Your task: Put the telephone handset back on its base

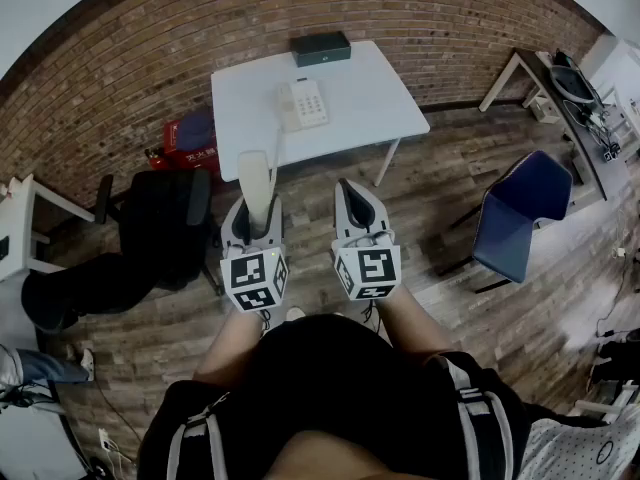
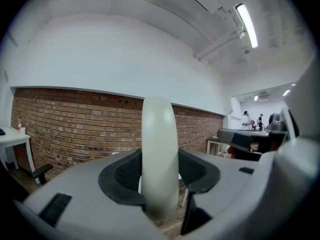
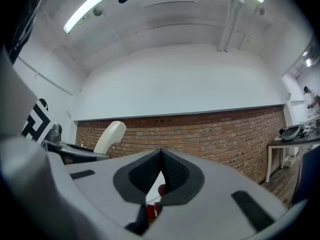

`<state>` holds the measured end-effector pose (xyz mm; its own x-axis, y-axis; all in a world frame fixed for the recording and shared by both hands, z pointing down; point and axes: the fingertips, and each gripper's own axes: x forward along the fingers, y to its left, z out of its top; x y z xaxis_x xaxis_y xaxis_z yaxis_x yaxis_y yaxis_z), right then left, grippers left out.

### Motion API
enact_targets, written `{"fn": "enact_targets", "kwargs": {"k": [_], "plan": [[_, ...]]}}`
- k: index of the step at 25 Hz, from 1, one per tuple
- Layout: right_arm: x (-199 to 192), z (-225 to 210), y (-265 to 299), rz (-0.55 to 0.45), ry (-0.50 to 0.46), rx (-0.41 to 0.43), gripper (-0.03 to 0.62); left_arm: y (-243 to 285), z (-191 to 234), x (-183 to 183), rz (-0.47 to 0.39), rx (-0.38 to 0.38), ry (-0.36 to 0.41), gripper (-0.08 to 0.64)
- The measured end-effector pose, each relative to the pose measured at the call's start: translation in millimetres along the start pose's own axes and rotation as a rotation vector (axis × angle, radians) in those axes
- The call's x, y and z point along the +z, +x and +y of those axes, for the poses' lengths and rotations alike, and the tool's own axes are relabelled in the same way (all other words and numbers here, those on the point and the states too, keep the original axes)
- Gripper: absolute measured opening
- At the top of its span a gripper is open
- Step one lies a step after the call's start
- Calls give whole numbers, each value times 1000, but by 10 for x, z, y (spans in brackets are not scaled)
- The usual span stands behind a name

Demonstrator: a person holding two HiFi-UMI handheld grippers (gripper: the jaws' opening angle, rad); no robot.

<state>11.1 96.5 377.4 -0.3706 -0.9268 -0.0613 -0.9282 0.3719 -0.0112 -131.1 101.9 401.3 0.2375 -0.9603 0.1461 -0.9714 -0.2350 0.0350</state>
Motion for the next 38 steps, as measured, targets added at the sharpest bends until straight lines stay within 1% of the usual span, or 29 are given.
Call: {"fn": "enact_targets", "kwargs": {"k": [5, 8, 12, 14, 19, 24, 32, 38], "plan": [[17, 63, 7, -1, 6, 3, -6, -89, 12, 37, -3, -10, -20, 207], [50, 71, 15, -6, 7, 9, -6, -74, 6, 92, -16, -13, -18, 207], [114, 63, 2, -44, 75, 14, -6, -52, 16, 106, -18, -15, -11, 207], [124, 53, -5, -49, 86, 9, -5, -53, 11, 90, -16, -18, -13, 207], [95, 120, 43, -34, 65, 0, -5, -44, 95, 79, -12, -18, -33, 207], [32, 187, 82, -16, 68, -14, -6, 6, 176, 42, -4, -31, -50, 207], [0, 263, 178, -12, 56, -56, -6, 98, 284, 27, -11, -65, -46, 207], [-60, 415, 289, -9, 53, -83, -6, 170, 436, 9, -10, -103, -42, 207]]}}
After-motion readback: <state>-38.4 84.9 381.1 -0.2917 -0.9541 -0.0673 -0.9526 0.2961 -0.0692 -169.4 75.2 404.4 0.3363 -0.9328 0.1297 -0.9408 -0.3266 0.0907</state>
